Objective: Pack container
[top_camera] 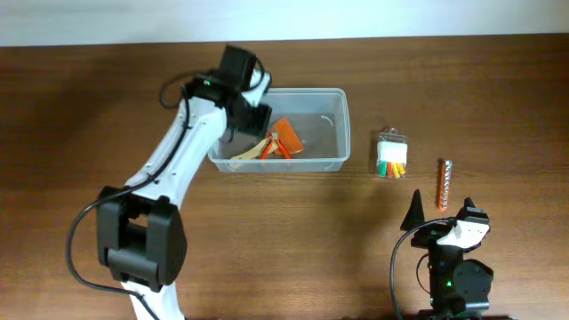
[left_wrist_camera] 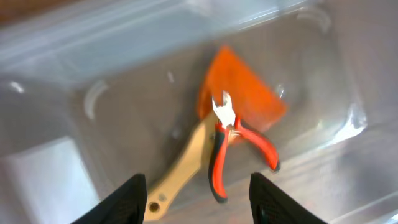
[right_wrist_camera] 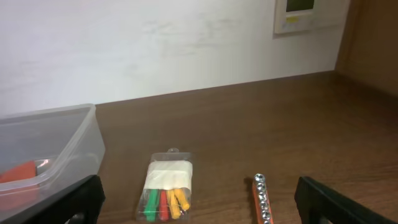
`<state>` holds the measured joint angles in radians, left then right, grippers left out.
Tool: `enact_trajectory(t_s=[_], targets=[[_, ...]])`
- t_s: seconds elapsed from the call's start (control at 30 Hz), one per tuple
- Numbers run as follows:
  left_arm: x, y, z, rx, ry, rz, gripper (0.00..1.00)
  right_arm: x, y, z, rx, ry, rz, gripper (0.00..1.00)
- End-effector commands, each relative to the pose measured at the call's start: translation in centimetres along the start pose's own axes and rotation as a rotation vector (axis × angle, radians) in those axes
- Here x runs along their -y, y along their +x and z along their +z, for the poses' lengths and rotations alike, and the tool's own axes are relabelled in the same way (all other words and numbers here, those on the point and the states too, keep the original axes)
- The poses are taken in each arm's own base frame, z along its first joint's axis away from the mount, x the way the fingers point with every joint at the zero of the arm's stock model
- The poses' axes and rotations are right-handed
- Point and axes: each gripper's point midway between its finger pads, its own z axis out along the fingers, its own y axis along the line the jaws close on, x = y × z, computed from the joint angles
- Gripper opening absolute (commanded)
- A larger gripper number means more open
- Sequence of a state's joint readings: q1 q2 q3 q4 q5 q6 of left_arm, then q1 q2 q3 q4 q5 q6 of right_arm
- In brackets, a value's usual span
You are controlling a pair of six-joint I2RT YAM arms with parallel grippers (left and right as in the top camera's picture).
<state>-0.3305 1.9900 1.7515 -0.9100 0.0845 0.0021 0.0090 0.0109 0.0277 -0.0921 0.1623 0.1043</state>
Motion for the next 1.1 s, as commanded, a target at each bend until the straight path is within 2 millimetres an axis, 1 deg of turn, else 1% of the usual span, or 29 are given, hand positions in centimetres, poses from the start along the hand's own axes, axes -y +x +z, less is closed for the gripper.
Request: enact_trajectory(t_s=[0.0,0.03,0.07,0.1,0.17,0.2,0.23,0.3,0.33,0.37,0.4,0.47,0.57,0.67,1.07], targets=[[-4.3,-5.1,-7.6,0.195,-0.172,-0.127,0.6,0.1,0.3,0.0,-0.003,0.003,-0.003,0.99],[-6.0,-5.6,-9.4,0.227,-0.231,-0.181,0.62,0.1,0.3,0.0,-0.002,0.003,-0.003,0.99],[-7.2,-5.9,-10.5,0.248,-0.269,-0.216,0.64,0.1,0.3,0.0,-0.002,0.002,-0.003,0.99],[-8.5,-6.0,-11.8,0.268,-0.312,-0.254,0.65,0.1,0.3,0.0,-0.002,0.002,-0.003,0.99],[-12.2,-5.7,-14.4,0.309,-0.415,-0.35,0.67,0.1,0.3,0.0,-0.002,0.002,-0.003,0.99],[-13.9,-5.4,-15.3,0.321,-0.455,-0.391,0.7,0.1,0.3,0.0,-0.002,0.003,-0.003,0.99],[-15.8,-4.8,-16.1,0.326,-0.493,-0.427,0.81,0.1,0.3,0.0,-0.002,0.002,-0.003,0.99],[-18.5,-3.7,-16.9,0.318,-0.535,-0.478,0.95,0.1,0.3,0.0,-0.002,0.003,-0.003,0.99],[-20.0,-2.9,-17.2,0.308,-0.553,-0.507,0.99,0.1,0.3,0.0,-0.002,0.003,-0.003,0.99],[-20.9,-2.4,-17.4,0.302,-0.565,-0.525,0.99,0.1,0.3,0.0,-0.002,0.003,-0.003,0.99],[-22.7,-1.5,-17.8,0.293,-0.587,-0.56,0.99,0.1,0.3,0.0,-0.002,0.003,-0.003,0.99],[-24.3,-0.6,-18.3,0.29,-0.608,-0.594,0.99,0.1,0.3,0.0,-0.002,0.002,-0.003,0.98],[-26.3,0.6,-19.0,0.286,-0.635,-0.637,0.99,0.1,0.3,0.0,-0.002,0.003,-0.003,0.99],[-27.3,1.2,-19.4,0.284,-0.648,-0.657,0.99,0.1,0.3,0.0,-0.002,0.003,-0.003,0.99],[-27.3,1.2,-19.4,0.284,-0.649,-0.658,0.99,0.1,0.3,0.0,-0.002,0.002,-0.003,0.98]])
